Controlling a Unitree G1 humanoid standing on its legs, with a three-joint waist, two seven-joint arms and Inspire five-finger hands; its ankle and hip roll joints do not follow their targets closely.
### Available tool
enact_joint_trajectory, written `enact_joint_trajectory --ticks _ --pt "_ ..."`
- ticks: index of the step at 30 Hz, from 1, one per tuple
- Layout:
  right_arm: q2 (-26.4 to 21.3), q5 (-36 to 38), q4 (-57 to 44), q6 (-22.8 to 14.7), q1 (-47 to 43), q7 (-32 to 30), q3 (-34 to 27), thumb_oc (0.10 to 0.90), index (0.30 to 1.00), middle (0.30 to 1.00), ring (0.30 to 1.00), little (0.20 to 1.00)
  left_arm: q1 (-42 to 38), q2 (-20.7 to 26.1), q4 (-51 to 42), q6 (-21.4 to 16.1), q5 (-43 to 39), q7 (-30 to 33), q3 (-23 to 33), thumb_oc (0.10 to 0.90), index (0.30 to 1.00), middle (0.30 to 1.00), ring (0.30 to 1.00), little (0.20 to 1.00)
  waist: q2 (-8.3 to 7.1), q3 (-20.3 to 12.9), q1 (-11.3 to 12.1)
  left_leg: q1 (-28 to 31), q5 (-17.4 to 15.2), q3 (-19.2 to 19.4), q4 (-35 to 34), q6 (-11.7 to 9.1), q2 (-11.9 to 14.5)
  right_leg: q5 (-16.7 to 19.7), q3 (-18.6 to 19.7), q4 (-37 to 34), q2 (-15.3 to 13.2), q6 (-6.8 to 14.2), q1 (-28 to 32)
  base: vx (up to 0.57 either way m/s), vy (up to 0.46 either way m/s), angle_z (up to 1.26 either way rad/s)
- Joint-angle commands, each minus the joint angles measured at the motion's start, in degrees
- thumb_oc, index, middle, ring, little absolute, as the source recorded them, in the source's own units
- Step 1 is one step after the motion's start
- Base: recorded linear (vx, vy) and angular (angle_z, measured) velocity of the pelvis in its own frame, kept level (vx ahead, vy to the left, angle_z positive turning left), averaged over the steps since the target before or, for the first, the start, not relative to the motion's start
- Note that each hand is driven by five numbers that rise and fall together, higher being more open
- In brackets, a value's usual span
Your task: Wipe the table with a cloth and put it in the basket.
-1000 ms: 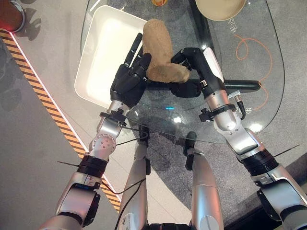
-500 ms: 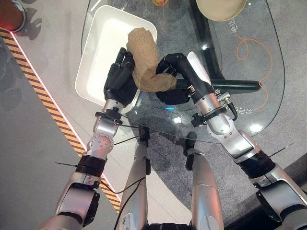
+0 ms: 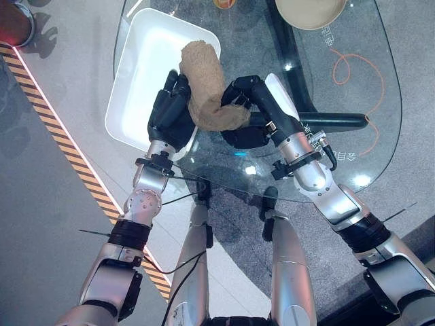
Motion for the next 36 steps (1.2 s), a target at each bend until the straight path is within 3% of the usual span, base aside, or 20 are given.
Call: enact_joint_trajectory --ticks 1,2,3,23,28,31,36 --pt "2.67 0.83 -9.14 -6.05 -10.61 -1.82 -2.59 0.1 0.3 0.3 0.3 0.2 -7.0 -1.58 -6.89 -0.08 3.12 -4.24 -4.01 0.232 0.413 0.413 0.413 0.332 -1.69 -1.49 0.28 2.68 -10.6 4.16 6.14 2.2 -3.65 5.4 -1.7 -10.8 2.95 1.86 4.72 0.0 0.0 0.0" --pt "2.69 0.72 -9.23 -5.99 -10.7 -1.89 -2.67 0.1 0.3 0.3 0.3 0.2 -7.13 -1.46 -6.78 -0.26 3.13 -3.29 -3.96 0.451 0.601 0.601 0.601 0.551 -1.68 -1.49 0.28 2.28 -10.21 4.12 6.1 2.23 -3.69 5.77 -1.72 -10.97 2.96 1.8 4.42 0.0 0.0 0.0" --pt "2.66 0.76 -9.35 -5.9 -10.56 -1.96 -2.65 0.1 0.3 0.3 0.3 0.2 -6.88 -1.45 -6.75 -0.53 3.04 -2.48 -3.95 0.8 0.9 0.9 0.9 0.9 -1.65 -1.49 0.3 2.62 -10.59 4.08 6.11 2.2 -3.71 5.34 -1.69 -10.84 2.99 1.86 4.71 0.0 0.0 0.0" --pt "3.08 0.22 -8.76 -6.38 -10.91 -2.34 -3.38 0.1 0.3 0.3 0.3 0.2 -6.22 -2.83 -6.23 -4.5 2.27 4.96 -2.61 0.8 0.9 0.9 0.9 0.9 -1.62 -1.49 0.51 2.5 -10.45 3.79 6.18 2.17 -3.92 5.12 -1.95 -10.61 3.04 1.78 4.71 0.0 0.0 0.0" --pt "3.49 -0.29 -8.66 -6.58 -10.73 -2.42 -3.47 0.1 0.3 0.3 0.3 0.2 -5.86 -3.49 -6.3 -6.87 2.02 7.73 -2.06 0.8 0.9 0.9 0.9 0.9 -1.58 -1.49 0.6 2.47 -10.36 3.69 6.13 2.24 -4.03 5.05 -1.88 -10.5 3.18 1.7 4.66 0.0 0.0 0.0" --pt "4.07 -1.0 -8.11 -6.95 -10.69 -2.92 -3.57 0.1 0.3 0.3 0.3 0.2 -5.89 -4.16 -6.17 -10.15 1.86 11.52 -1.28 0.8 0.9 0.9 0.9 0.9 -1.66 -1.49 0.76 2.41 -10.28 3.59 6.0 2.17 -4.07 5.0 -2.07 -10.6 3.15 1.7 4.7 0.0 0.0 0.0" --pt "4.11 -0.92 -8.23 -6.41 -11.2 -3.44 -3.62 0.1 0.3 0.3 0.3 0.2 -5.83 -4.61 -6.31 -11.84 3.02 12.88 -0.79 0.8 0.9 0.9 0.9 0.9 -1.8 -1.49 0.84 2.38 -10.23 3.53 5.95 2.13 -4.08 4.93 -2.17 -10.68 3.23 1.64 4.8 0.0 0.0 0.0"
